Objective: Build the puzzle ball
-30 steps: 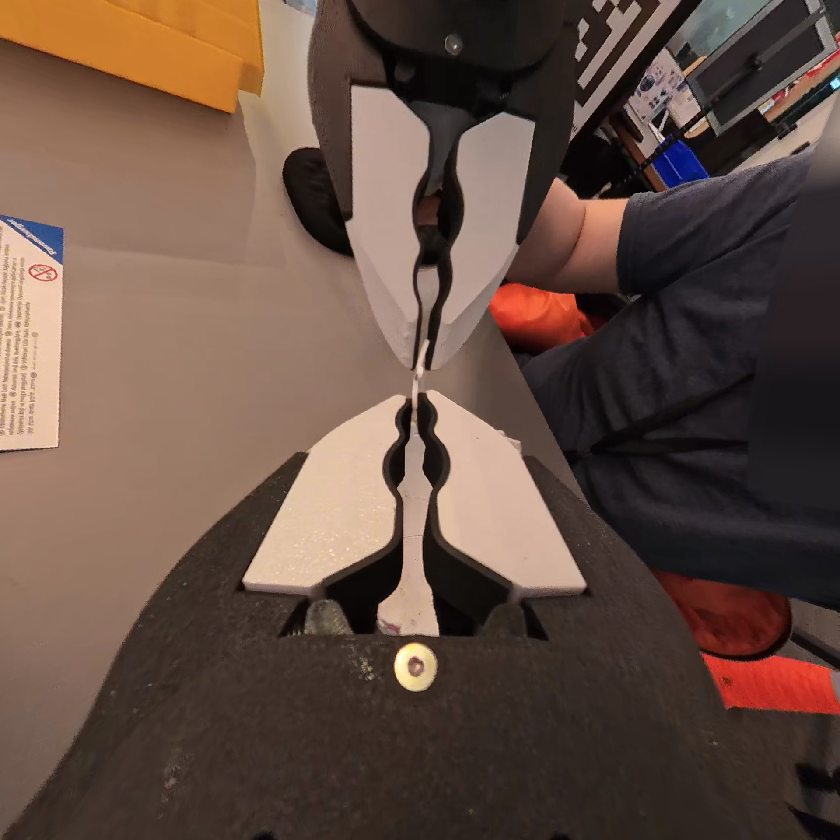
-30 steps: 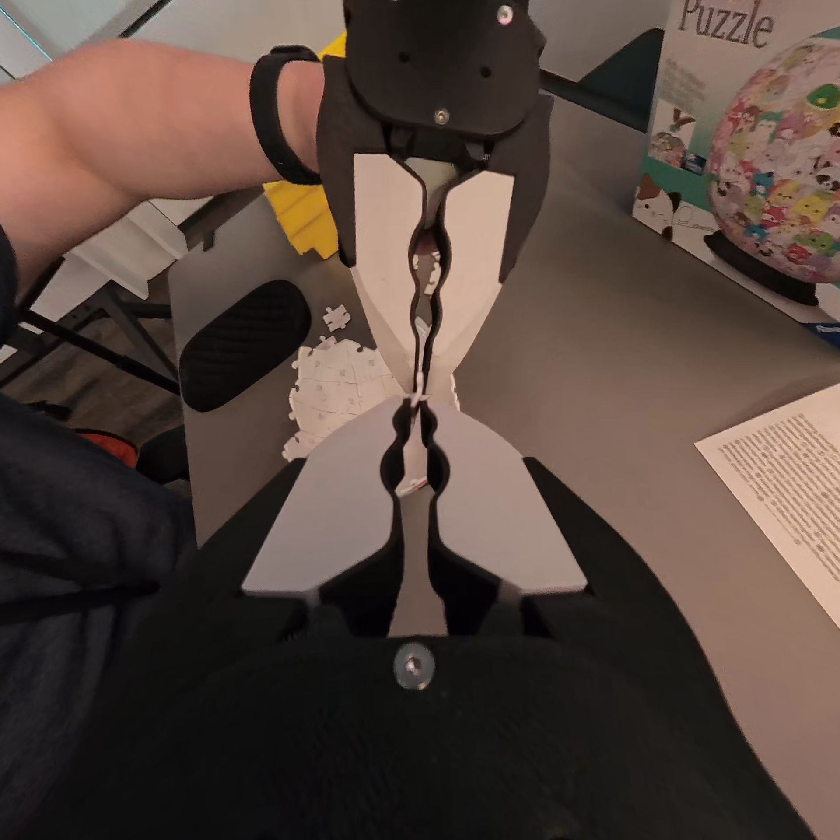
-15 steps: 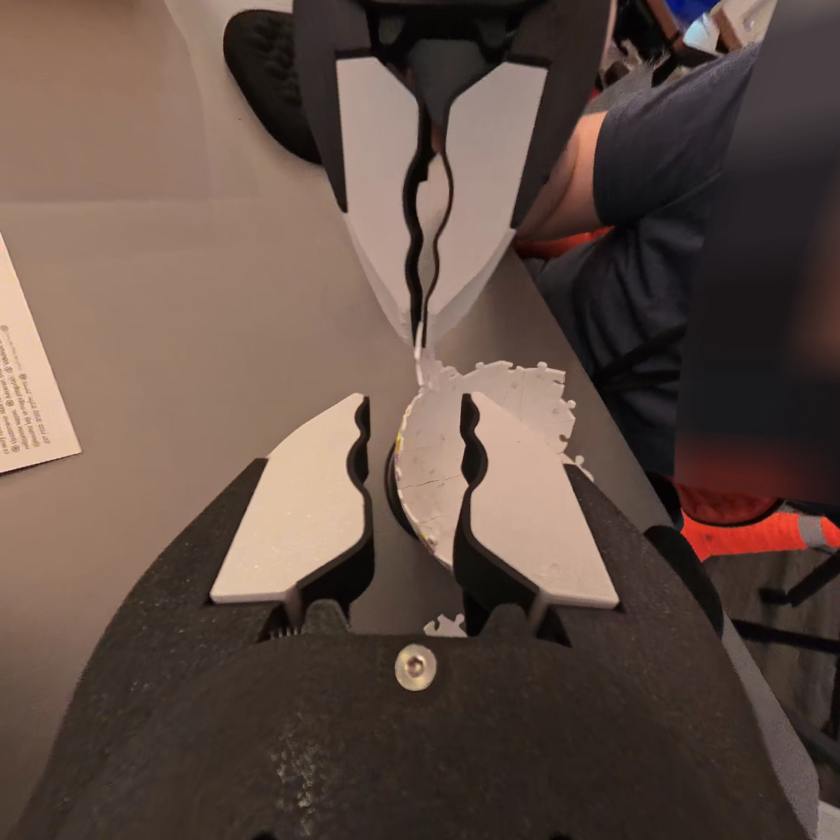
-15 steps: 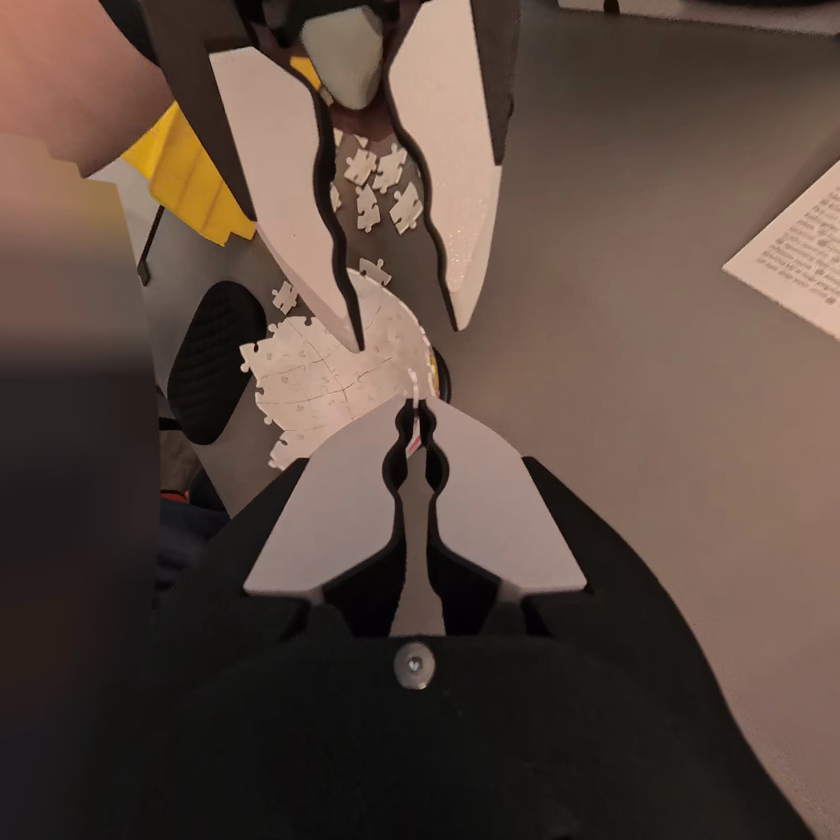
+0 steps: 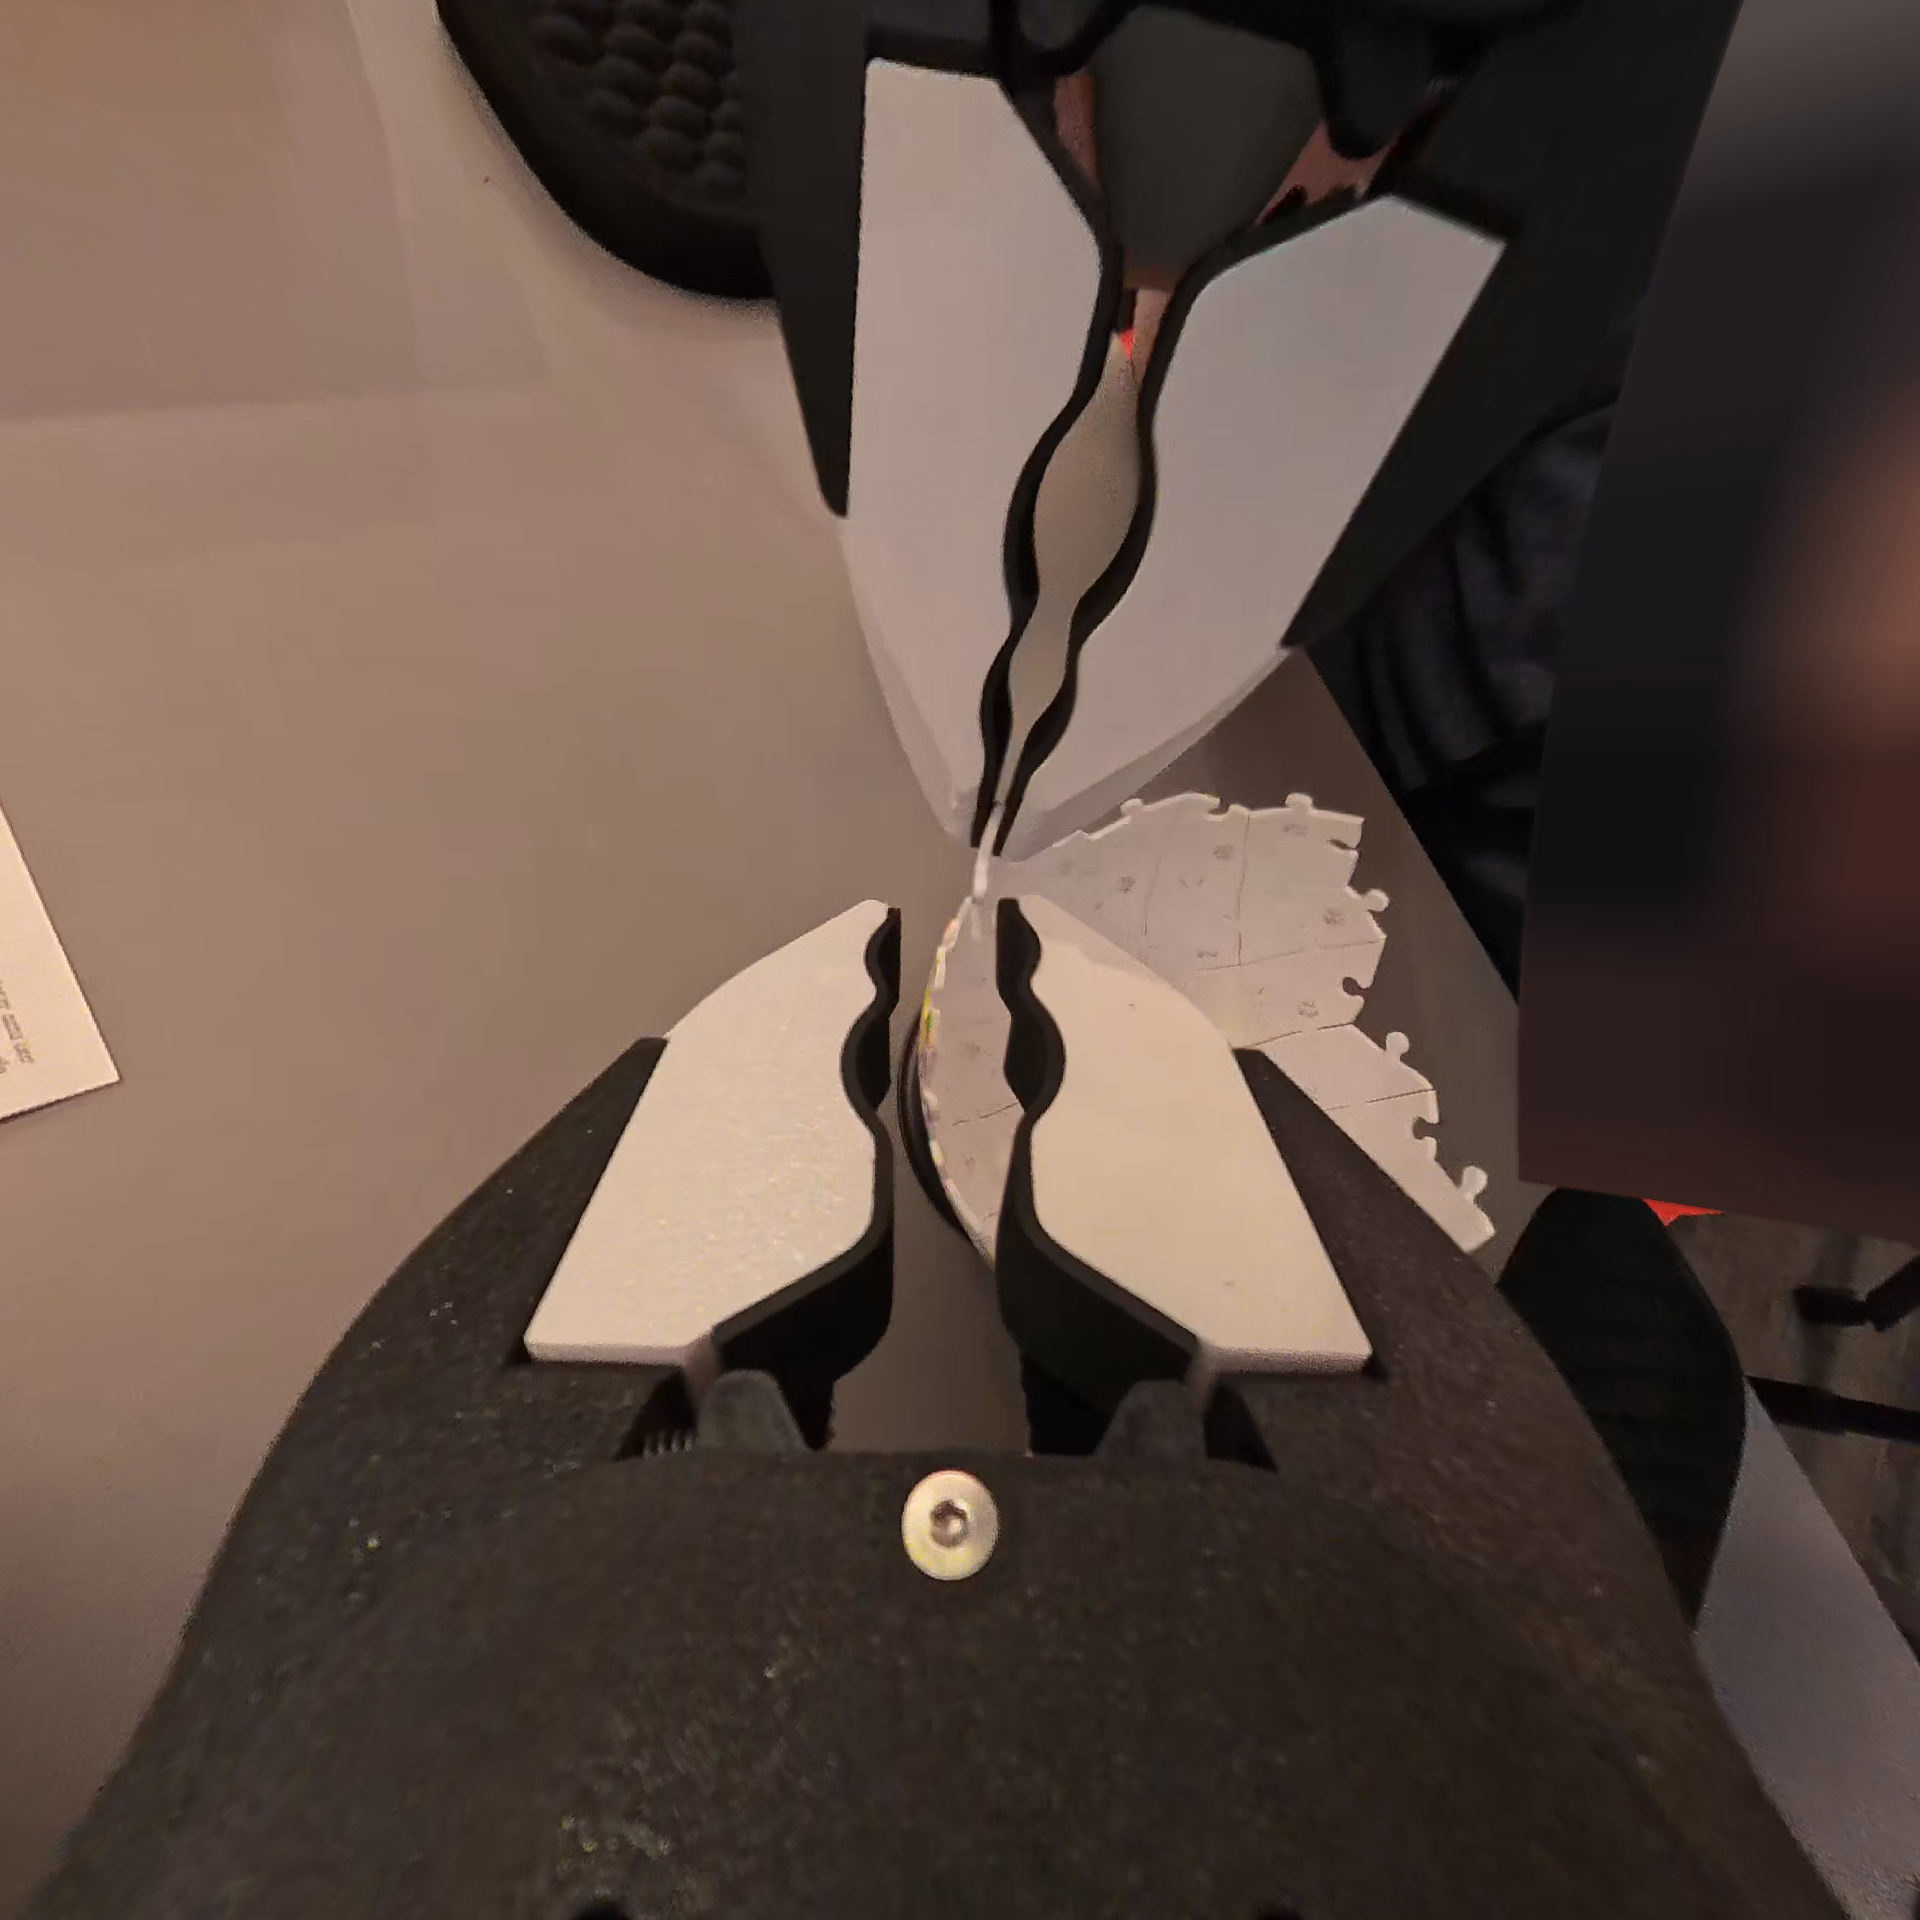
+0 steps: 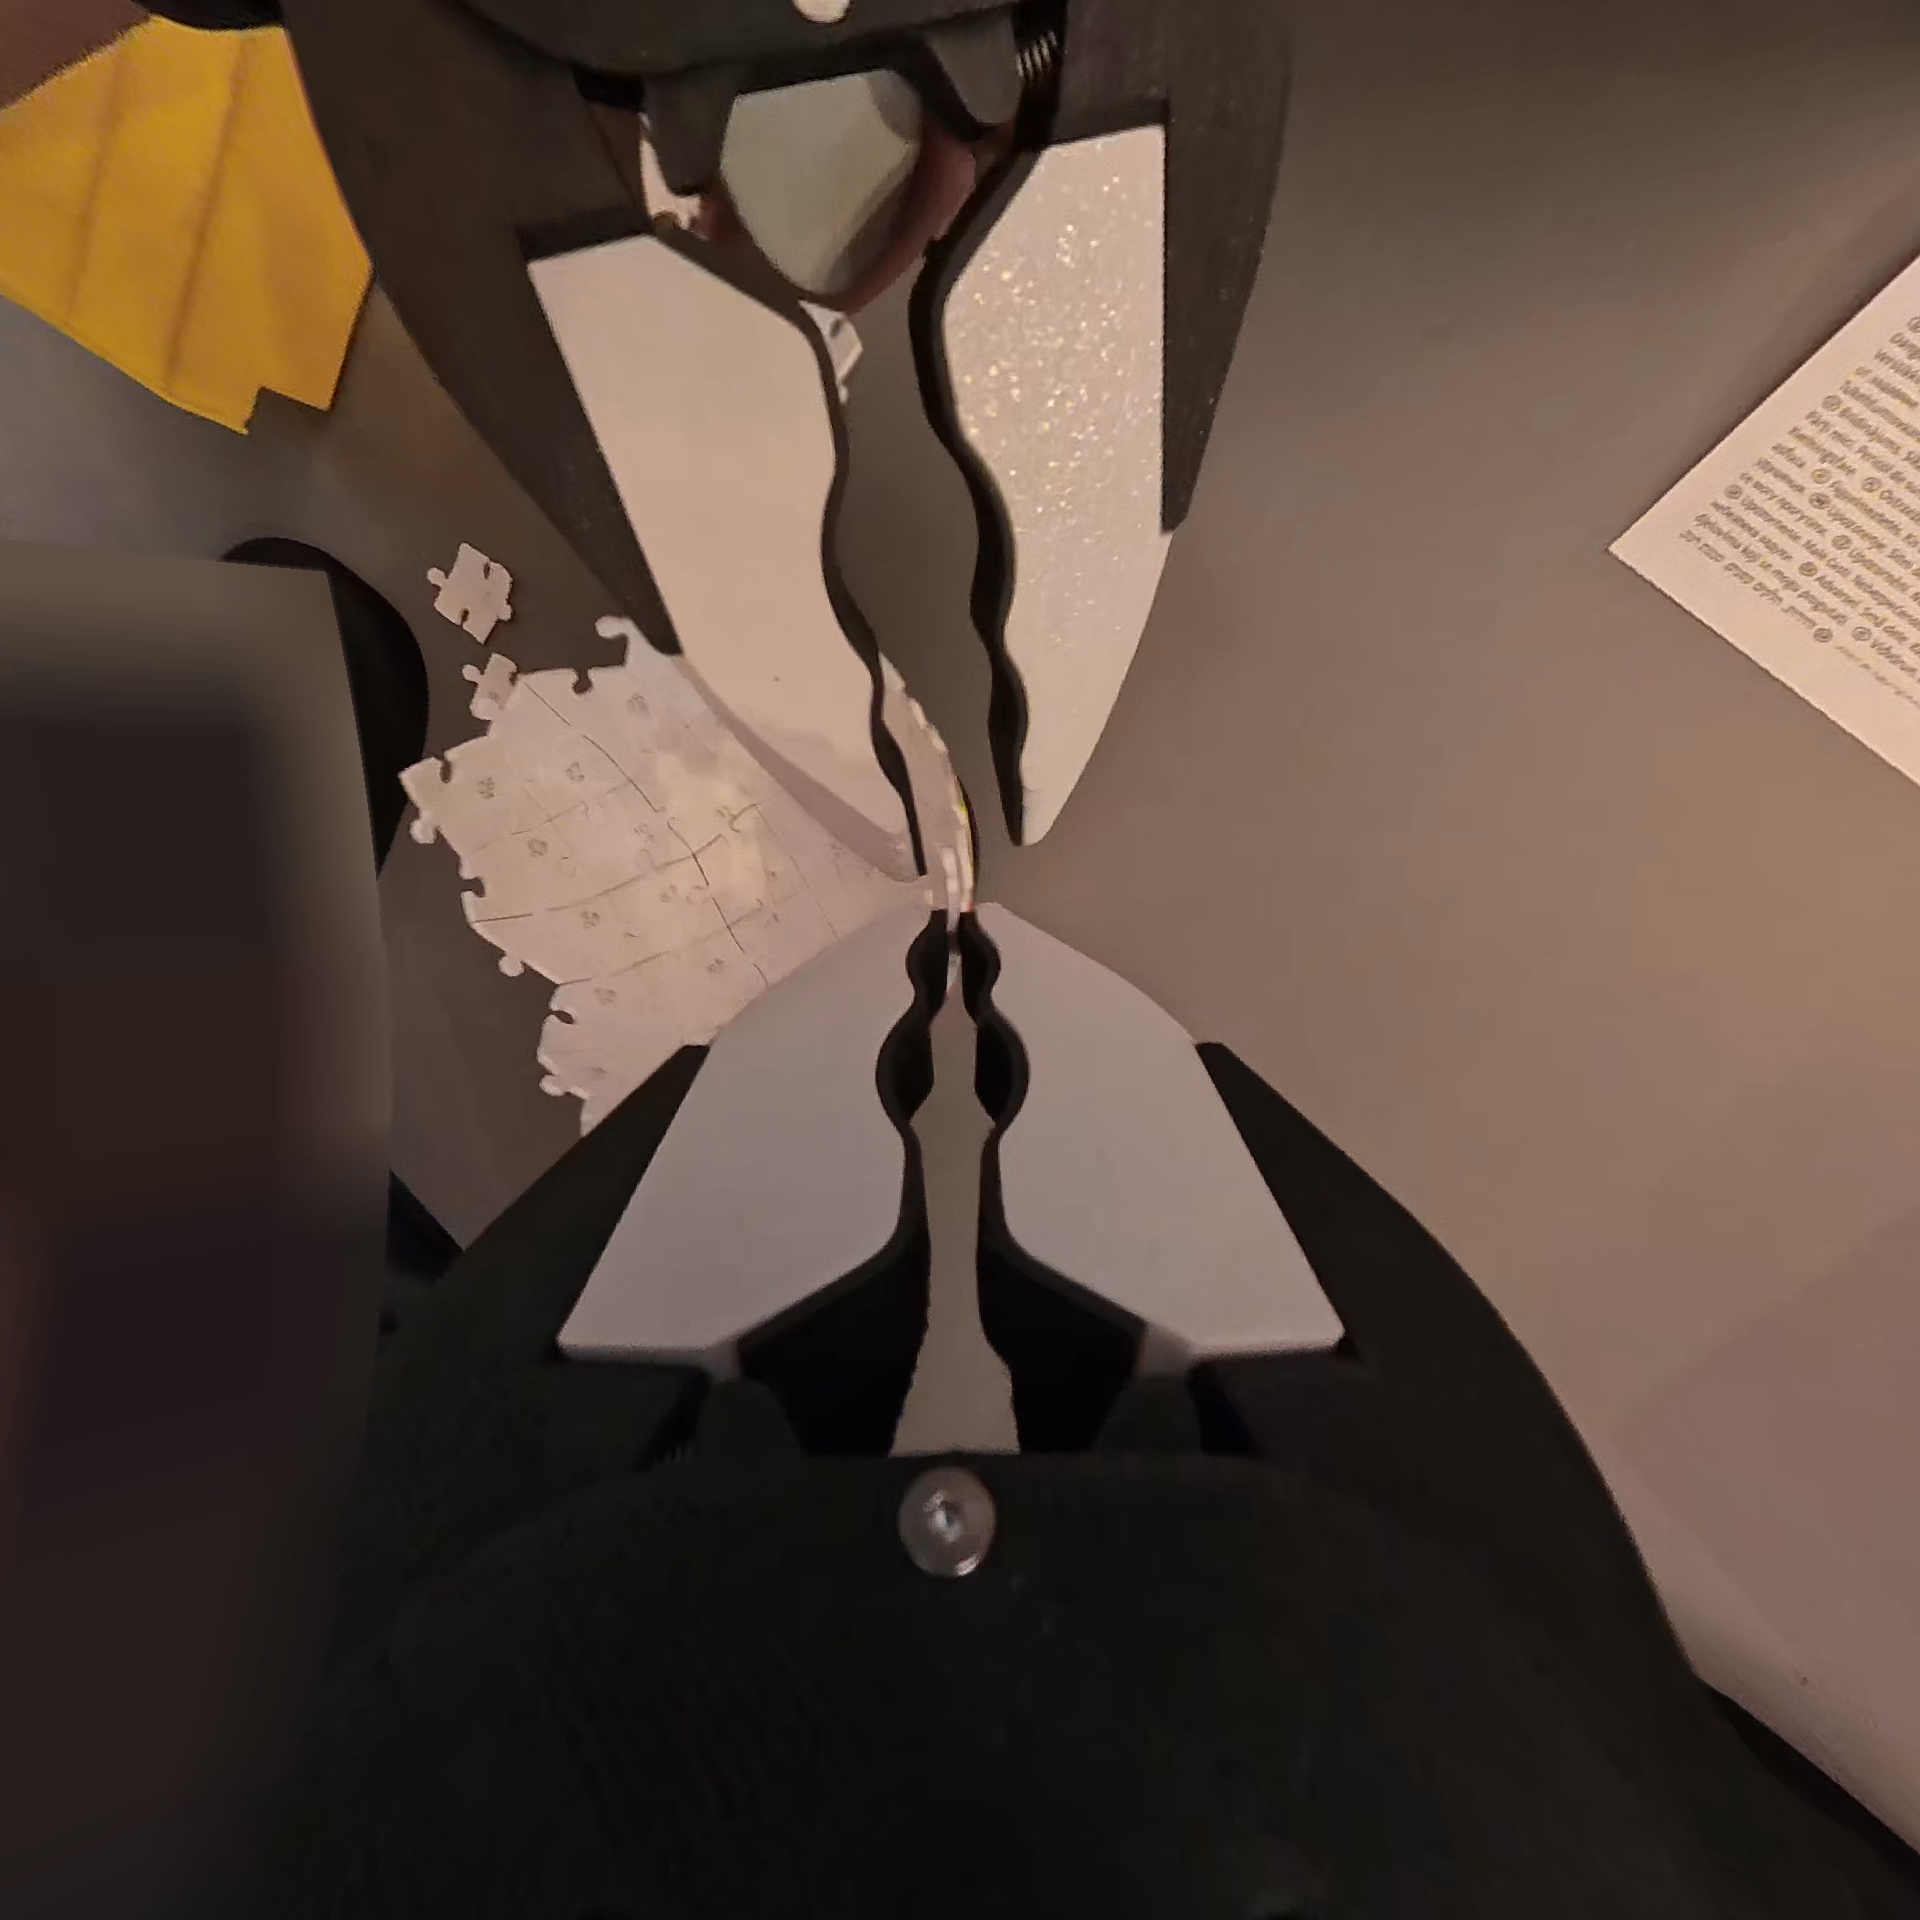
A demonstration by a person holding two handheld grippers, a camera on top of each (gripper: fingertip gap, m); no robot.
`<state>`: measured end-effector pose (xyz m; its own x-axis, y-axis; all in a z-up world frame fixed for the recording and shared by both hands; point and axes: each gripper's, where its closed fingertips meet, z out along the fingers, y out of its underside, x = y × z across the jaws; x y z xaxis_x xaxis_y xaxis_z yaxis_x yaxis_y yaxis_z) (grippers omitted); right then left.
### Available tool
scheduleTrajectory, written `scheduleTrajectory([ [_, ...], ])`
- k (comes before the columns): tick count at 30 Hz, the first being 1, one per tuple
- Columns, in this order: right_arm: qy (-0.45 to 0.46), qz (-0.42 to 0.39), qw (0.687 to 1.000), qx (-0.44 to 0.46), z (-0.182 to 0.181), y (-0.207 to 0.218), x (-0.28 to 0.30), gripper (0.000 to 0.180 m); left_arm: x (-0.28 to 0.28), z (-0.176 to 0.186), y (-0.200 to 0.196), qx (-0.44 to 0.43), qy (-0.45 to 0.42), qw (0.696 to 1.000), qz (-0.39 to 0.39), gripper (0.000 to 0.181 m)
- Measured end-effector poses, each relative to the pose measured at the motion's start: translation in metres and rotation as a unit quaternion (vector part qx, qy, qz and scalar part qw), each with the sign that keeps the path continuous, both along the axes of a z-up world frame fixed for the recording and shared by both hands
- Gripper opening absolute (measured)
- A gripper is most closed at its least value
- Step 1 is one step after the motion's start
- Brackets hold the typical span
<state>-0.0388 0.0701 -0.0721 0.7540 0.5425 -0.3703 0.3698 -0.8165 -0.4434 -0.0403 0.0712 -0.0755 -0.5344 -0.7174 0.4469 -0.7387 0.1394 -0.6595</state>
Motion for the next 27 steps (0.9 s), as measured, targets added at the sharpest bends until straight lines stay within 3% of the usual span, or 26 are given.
scheduleTrajectory([
  [13,-0.010,0.021,0.999,0.022,-0.002,0.002,0.001,0.003,-0.002,-0.008,-0.009,-0.011,-0.001,1.000,-0.011,0.002],
  [20,0.062,0.014,0.997,0.048,0.008,0.004,0.002,0.006,-0.004,0.000,-0.005,-0.037,-0.015,0.999,0.009,0.002],
  [27,0.079,0.023,0.997,0.008,-0.005,-0.006,-0.001,0.004,-0.004,-0.001,-0.008,-0.046,-0.020,0.999,0.008,0.002],
])
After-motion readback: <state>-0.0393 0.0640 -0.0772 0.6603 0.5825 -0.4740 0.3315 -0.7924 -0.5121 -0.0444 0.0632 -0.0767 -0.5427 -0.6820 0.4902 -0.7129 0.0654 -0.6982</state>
